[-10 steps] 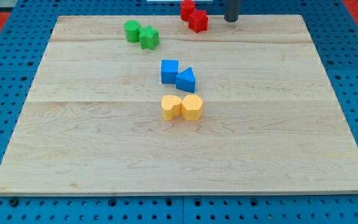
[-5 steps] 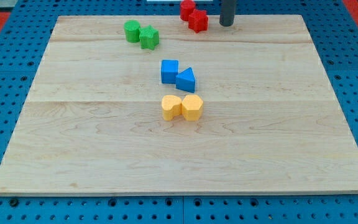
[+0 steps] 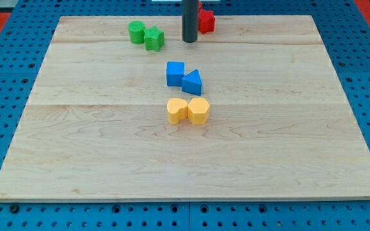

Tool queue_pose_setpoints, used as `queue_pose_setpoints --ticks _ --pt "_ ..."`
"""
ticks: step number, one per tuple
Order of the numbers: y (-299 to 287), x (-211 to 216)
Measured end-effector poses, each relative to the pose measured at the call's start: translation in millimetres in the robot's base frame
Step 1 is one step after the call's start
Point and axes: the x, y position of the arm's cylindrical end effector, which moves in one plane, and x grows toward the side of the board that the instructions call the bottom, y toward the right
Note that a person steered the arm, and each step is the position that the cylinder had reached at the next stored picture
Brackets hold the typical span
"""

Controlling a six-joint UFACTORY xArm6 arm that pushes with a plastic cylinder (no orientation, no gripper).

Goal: Push the green blocks to the top left side

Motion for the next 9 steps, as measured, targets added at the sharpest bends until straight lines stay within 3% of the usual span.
queue_pose_setpoints --ticks 6,9 --pt "-54.2 -6.6" --pt "-6.0 3.2"
